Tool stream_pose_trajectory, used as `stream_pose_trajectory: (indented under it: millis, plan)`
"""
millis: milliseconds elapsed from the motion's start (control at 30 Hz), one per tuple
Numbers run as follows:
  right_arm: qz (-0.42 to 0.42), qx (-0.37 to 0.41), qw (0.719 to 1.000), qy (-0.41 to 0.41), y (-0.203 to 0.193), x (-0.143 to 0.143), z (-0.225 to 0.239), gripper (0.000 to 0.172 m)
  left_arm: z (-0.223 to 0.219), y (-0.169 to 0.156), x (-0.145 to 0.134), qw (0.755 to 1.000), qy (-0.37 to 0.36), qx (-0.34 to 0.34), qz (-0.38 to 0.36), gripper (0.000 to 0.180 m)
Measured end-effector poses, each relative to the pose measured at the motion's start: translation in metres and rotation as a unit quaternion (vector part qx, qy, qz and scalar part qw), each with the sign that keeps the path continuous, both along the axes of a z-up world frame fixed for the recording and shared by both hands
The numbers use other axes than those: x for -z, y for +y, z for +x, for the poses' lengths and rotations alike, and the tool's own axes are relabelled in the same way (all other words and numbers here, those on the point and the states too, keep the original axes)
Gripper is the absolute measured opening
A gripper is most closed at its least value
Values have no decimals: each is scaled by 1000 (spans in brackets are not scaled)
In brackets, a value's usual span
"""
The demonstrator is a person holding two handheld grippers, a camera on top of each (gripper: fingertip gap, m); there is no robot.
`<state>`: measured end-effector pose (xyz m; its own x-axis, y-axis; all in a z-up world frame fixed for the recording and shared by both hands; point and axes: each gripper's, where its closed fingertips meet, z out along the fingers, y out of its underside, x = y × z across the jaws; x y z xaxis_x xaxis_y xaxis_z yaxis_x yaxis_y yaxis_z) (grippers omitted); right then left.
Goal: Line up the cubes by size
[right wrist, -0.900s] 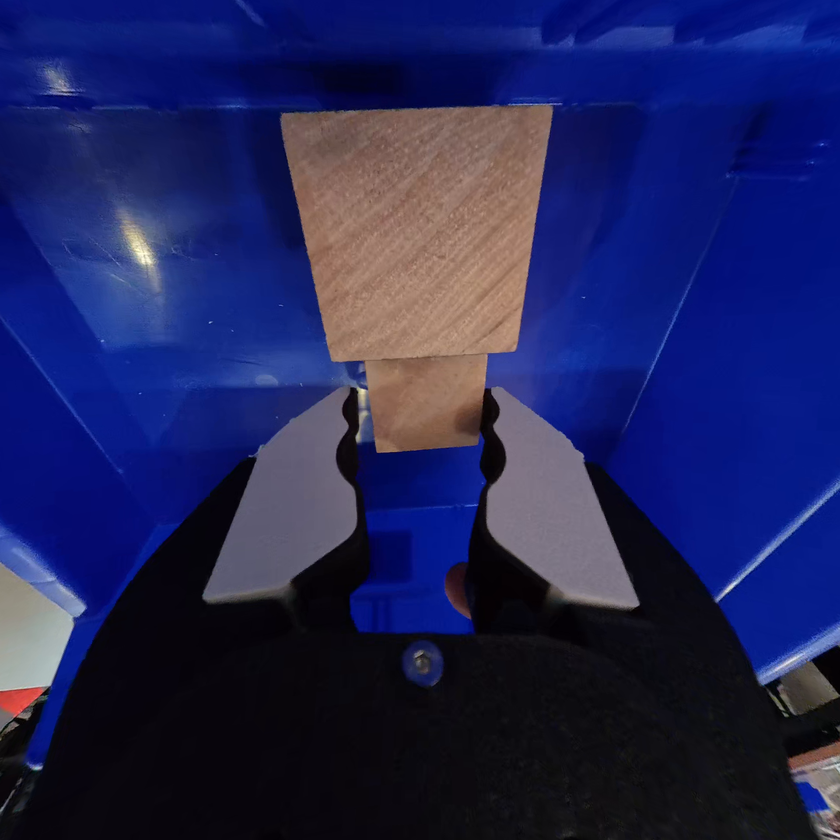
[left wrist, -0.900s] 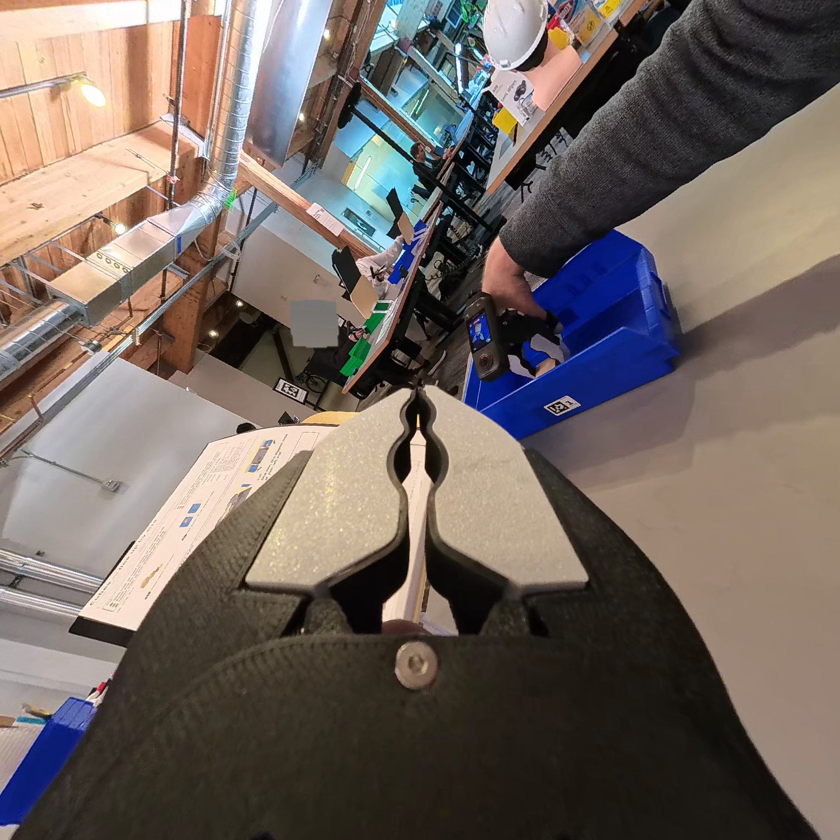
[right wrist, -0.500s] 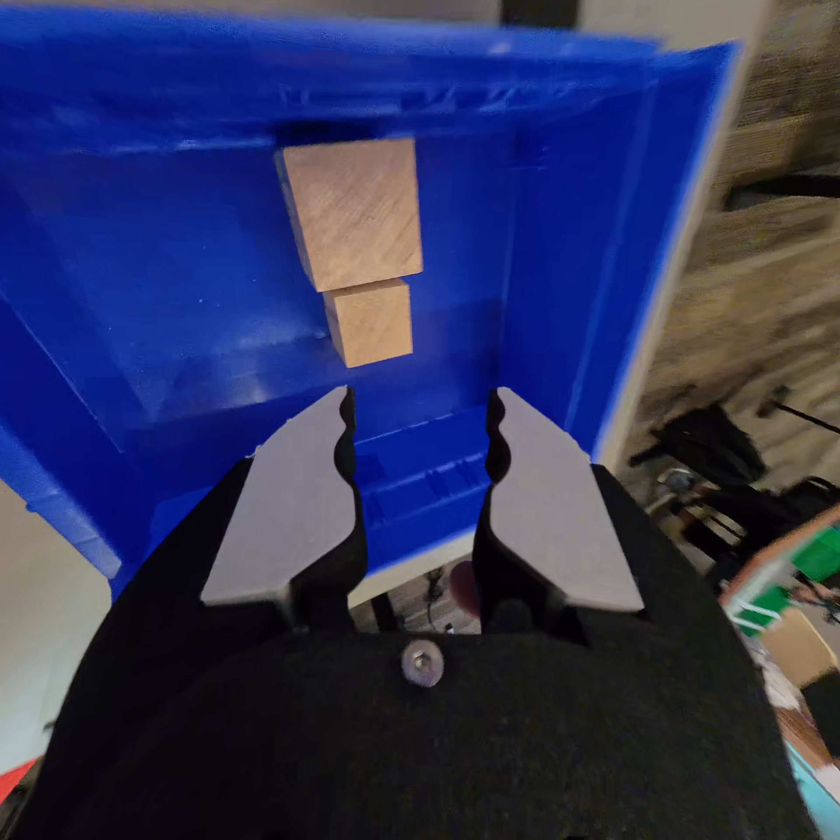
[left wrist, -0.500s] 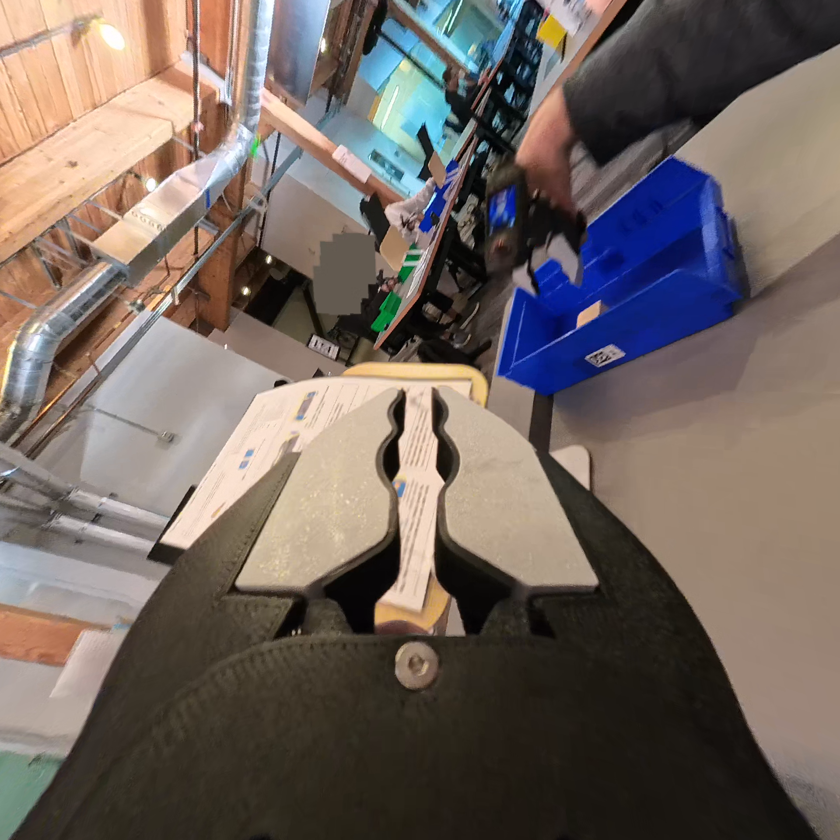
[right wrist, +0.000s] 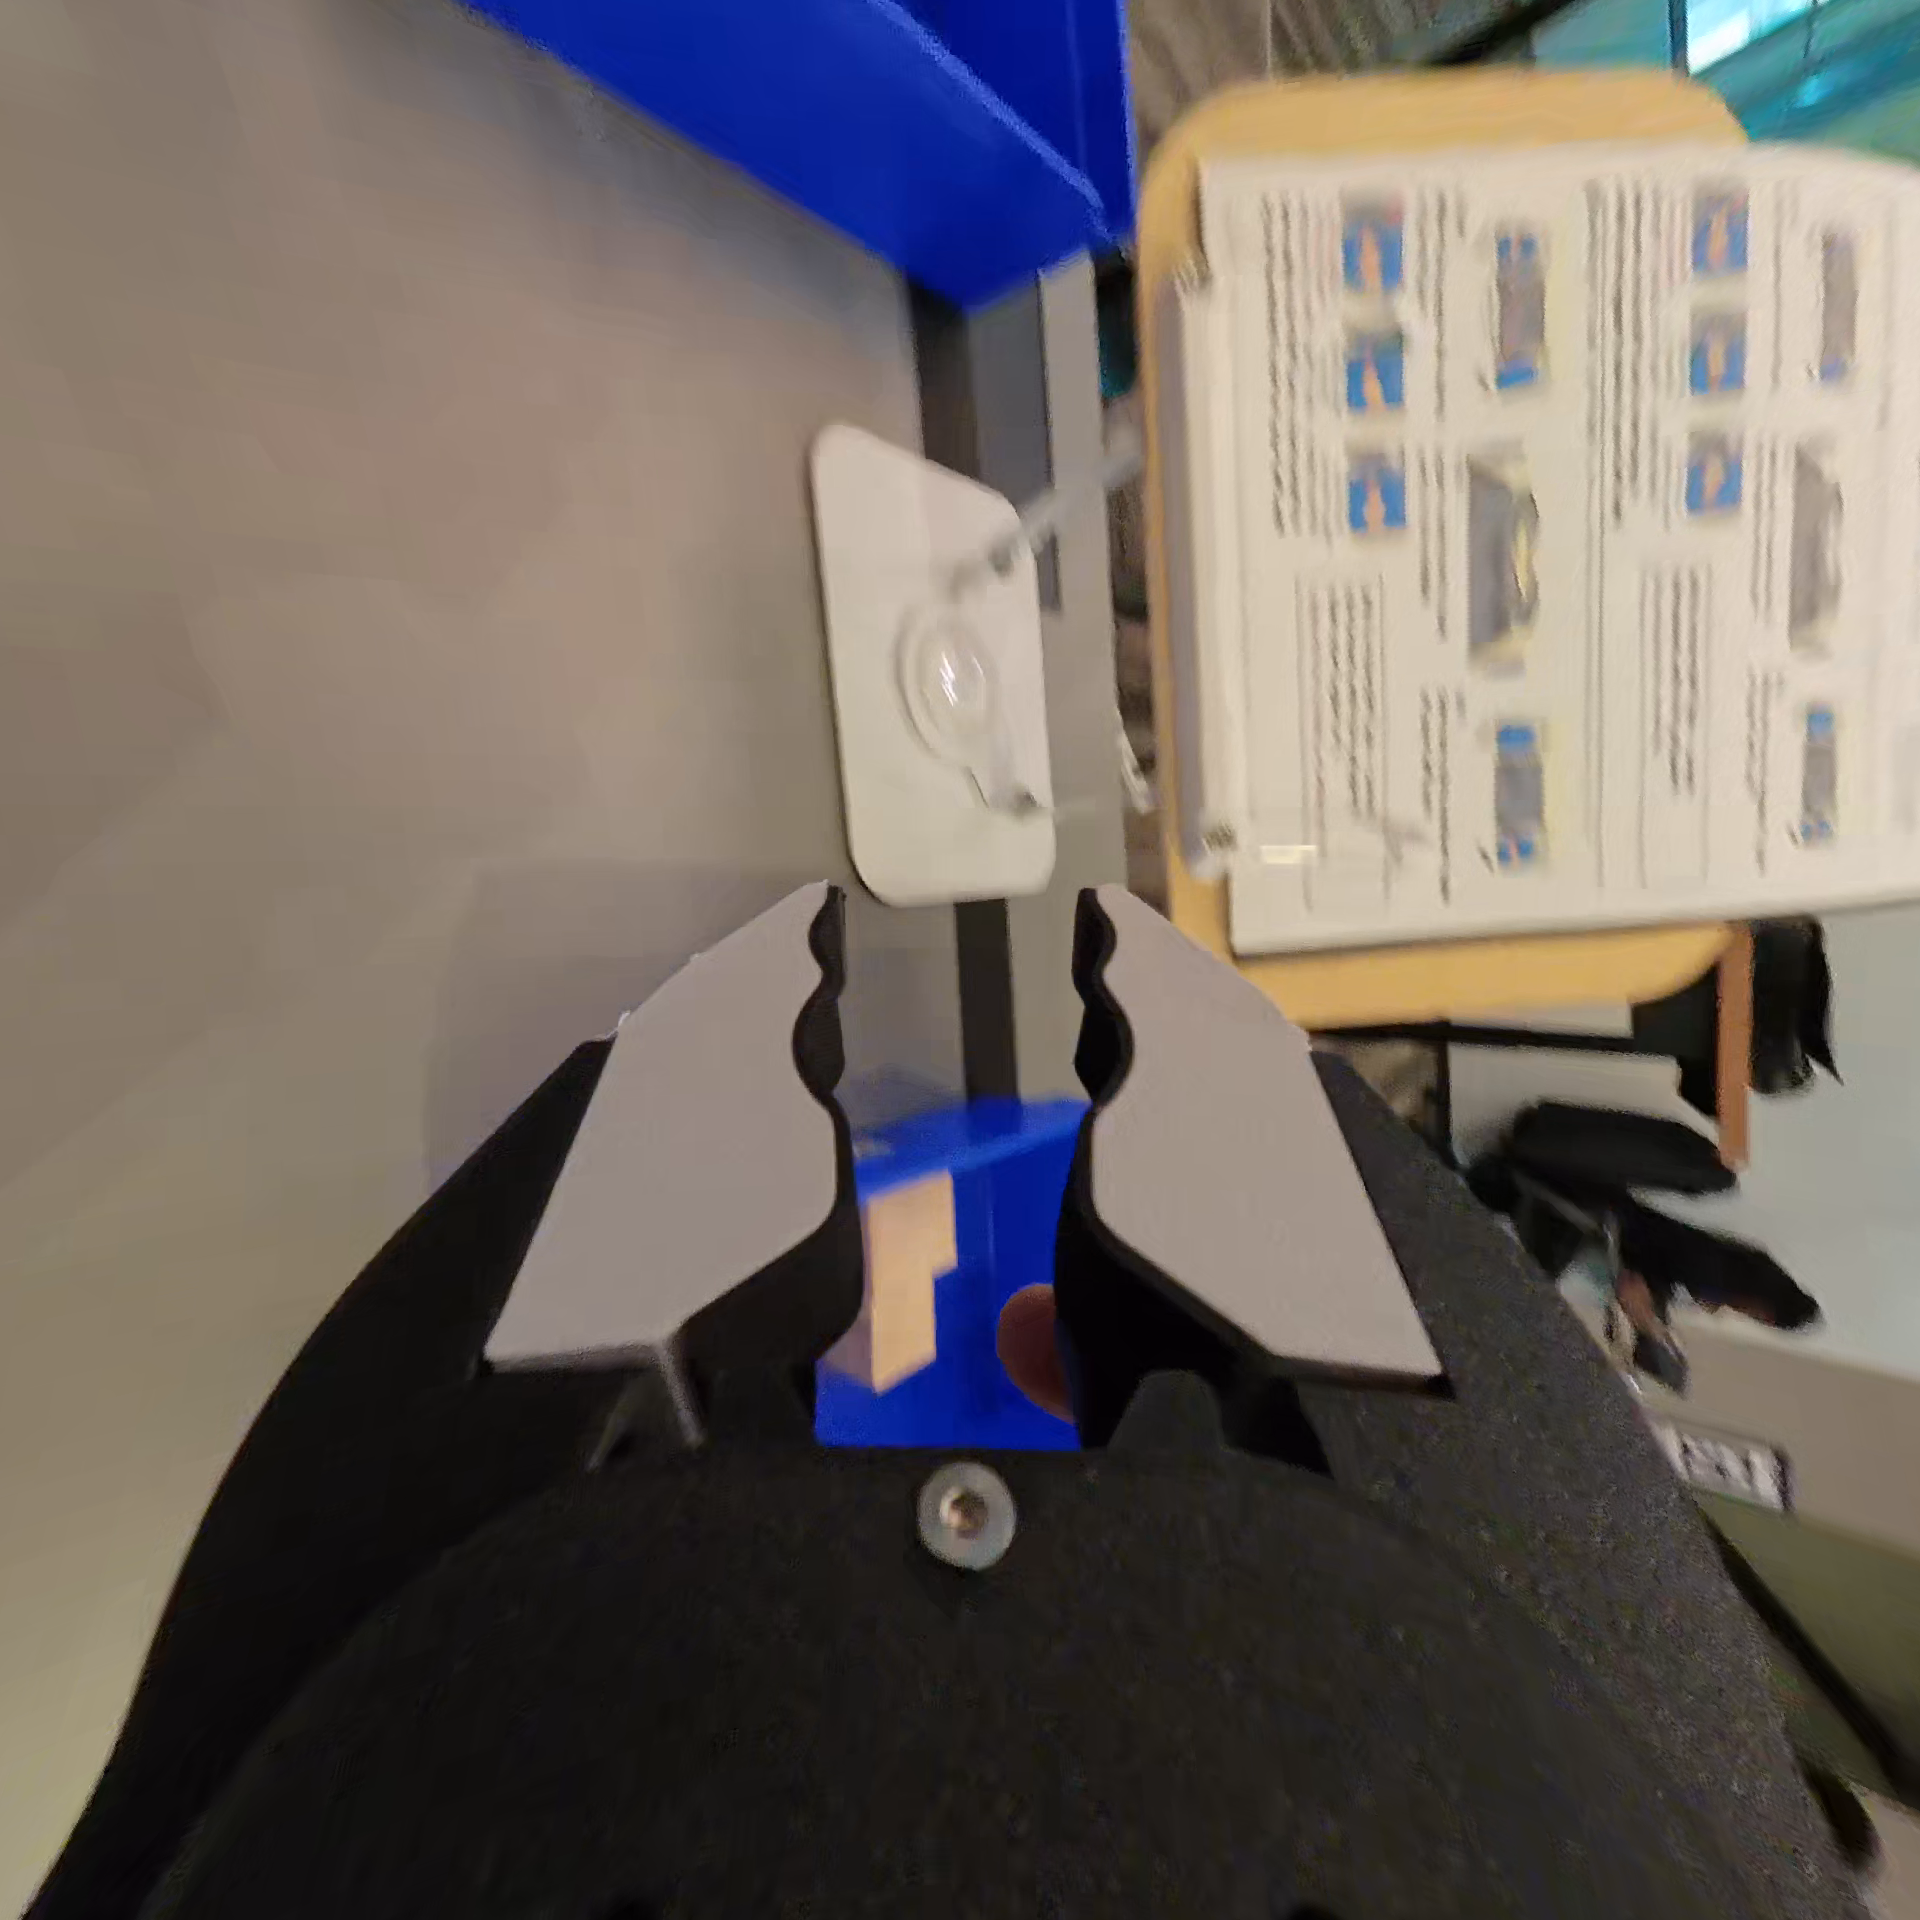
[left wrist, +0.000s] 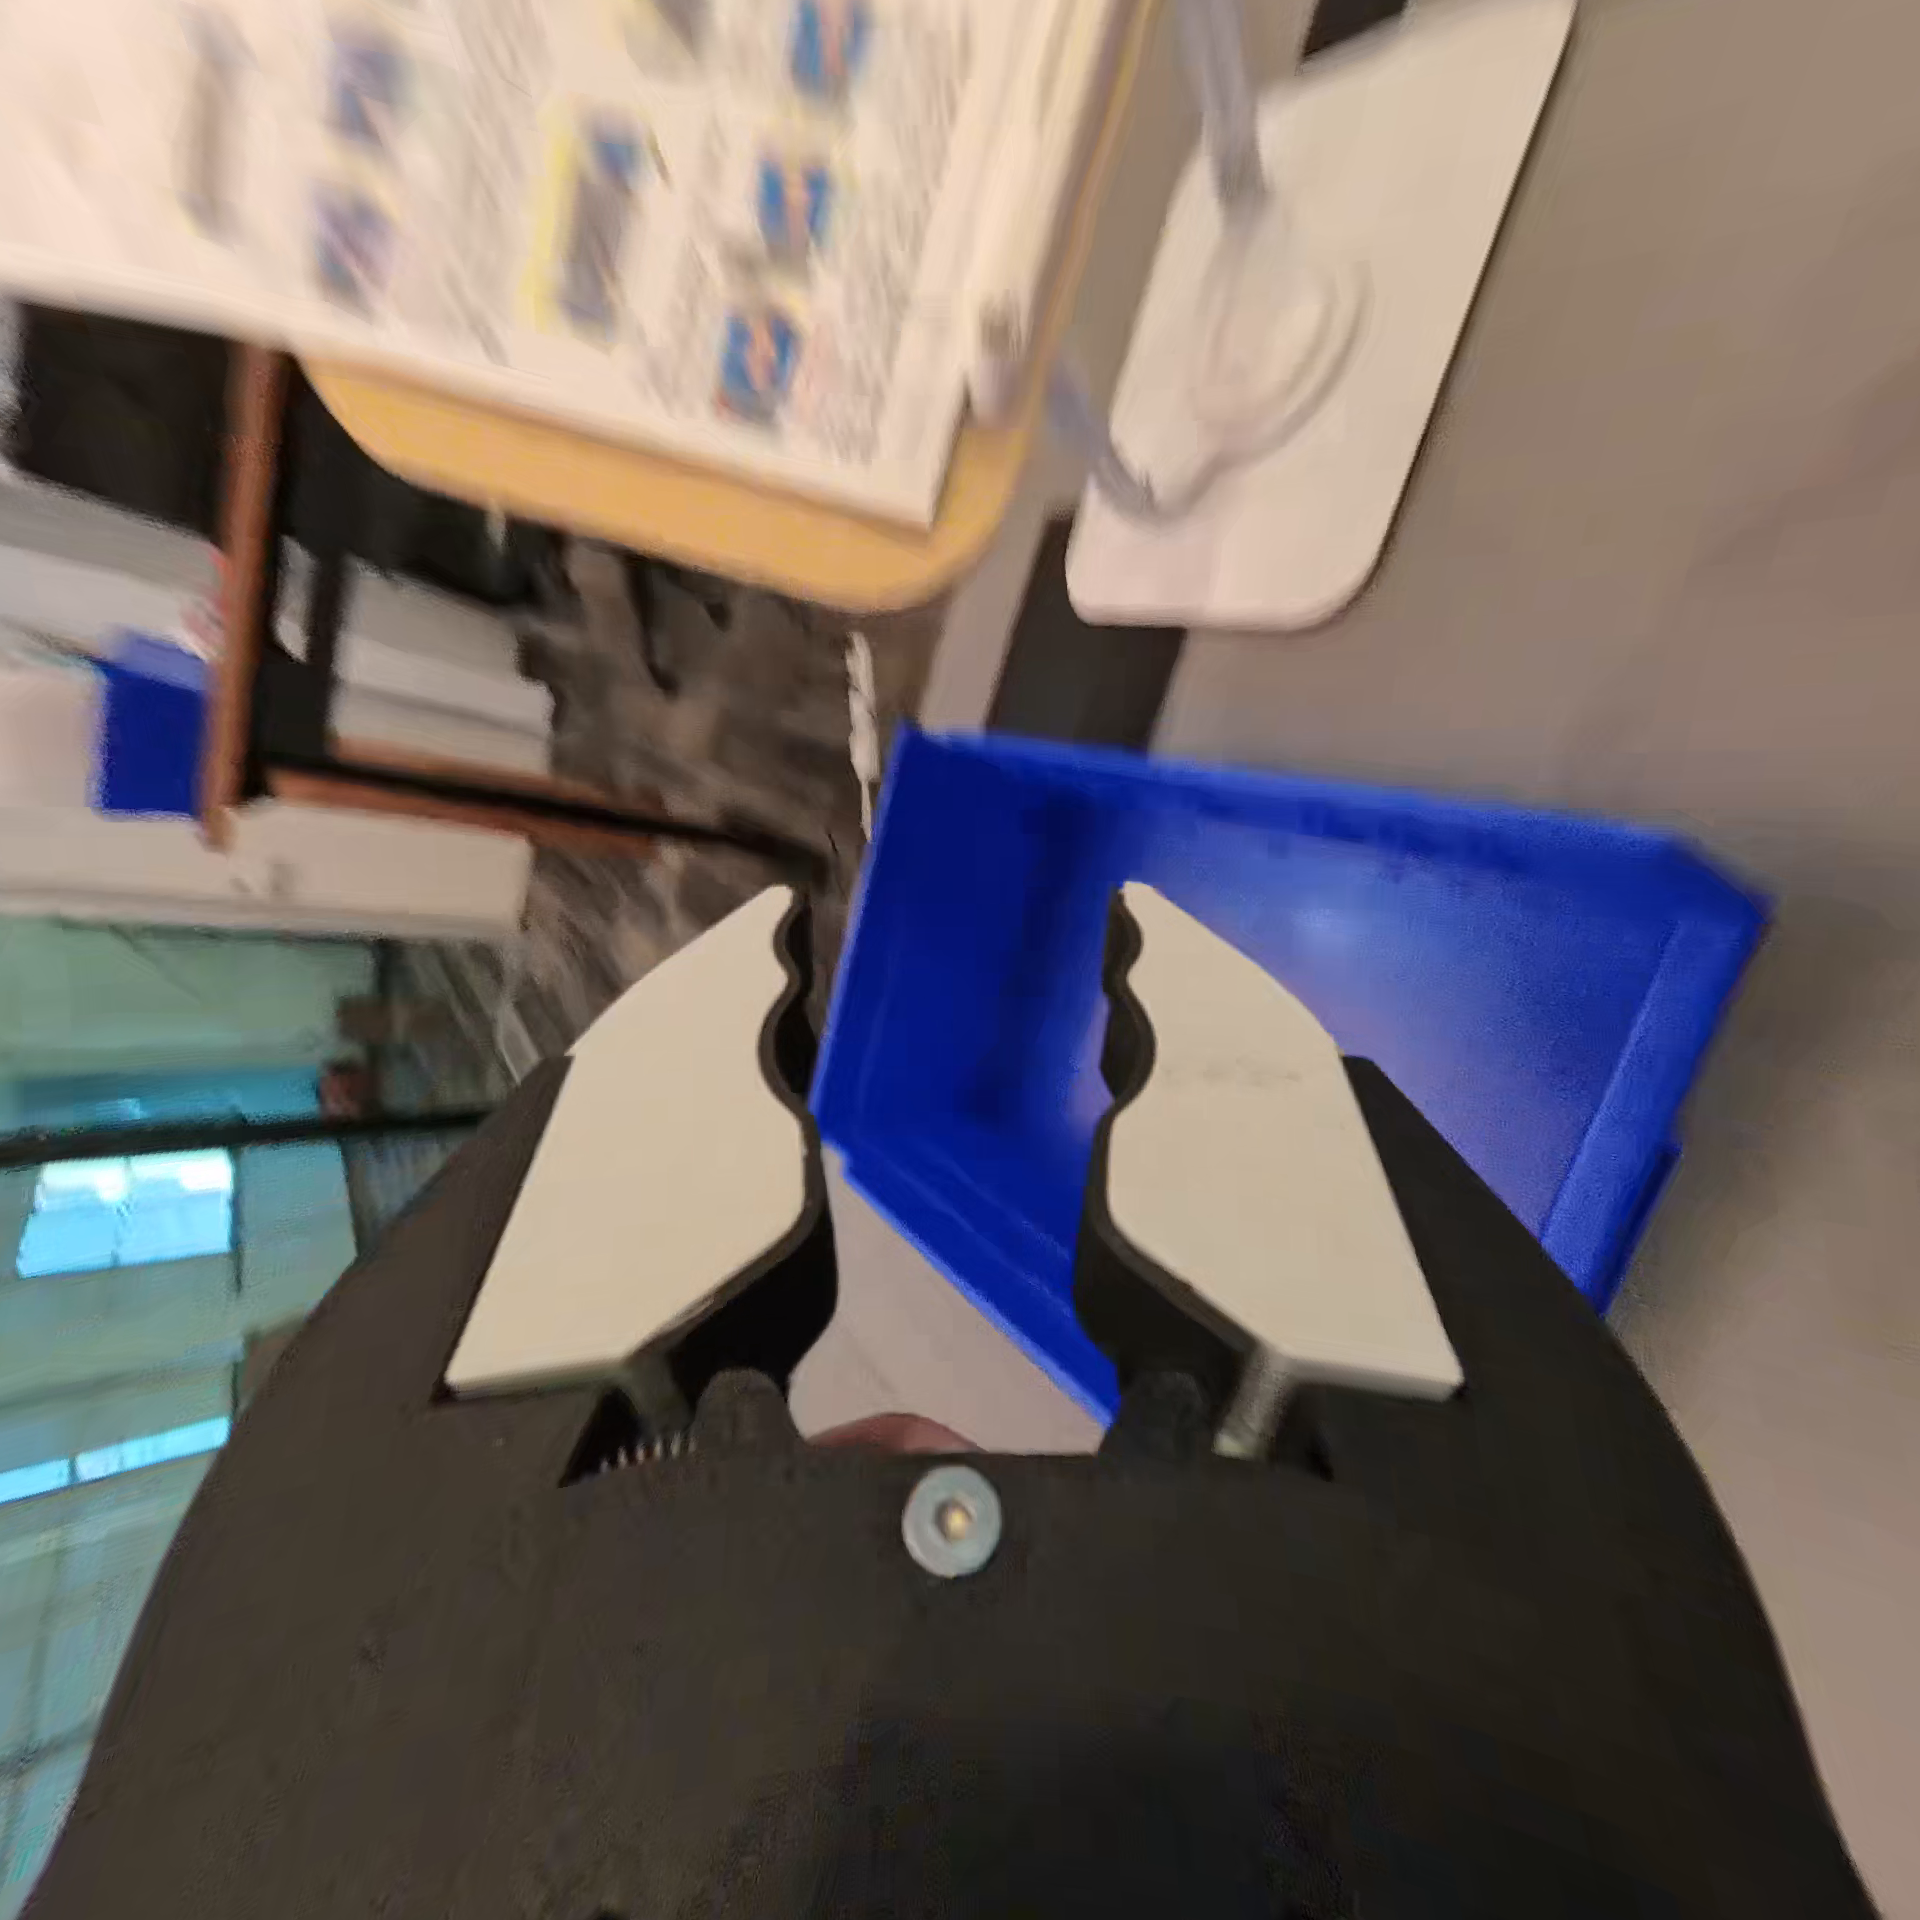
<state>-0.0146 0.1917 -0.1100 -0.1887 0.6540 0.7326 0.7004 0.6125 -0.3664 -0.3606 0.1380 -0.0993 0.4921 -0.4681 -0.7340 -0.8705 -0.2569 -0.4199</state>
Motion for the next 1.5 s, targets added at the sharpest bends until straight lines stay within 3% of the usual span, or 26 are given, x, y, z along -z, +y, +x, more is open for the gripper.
stream_pose_trajectory:
  millis: [33,200,367,733,967,1267,1500]
  plan:
    - [-13,-18,1000,7,-10,4,-10,42,-16,4,17,999,9,-25,-30,57]
    - [-29,-59,998,-17,-27,31,-37,40,-56,26,83,991,-11,-64,-120,60]
    - [-60,-75,995,-13,-32,37,-33,40,-90,26,152,962,18,-124,-244,61]
    - [-64,-113,991,5,-54,25,-33,40,-121,21,210,912,73,-208,-346,54]
    - [-65,-123,990,9,-59,23,-34,39,-131,20,215,897,75,-251,-357,36]
    - [-72,-126,989,12,-59,25,-38,39,-132,17,214,896,62,-252,-361,33]
    - [-78,-122,988,50,-54,19,-51,39,-120,26,175,933,4,-218,-286,31]
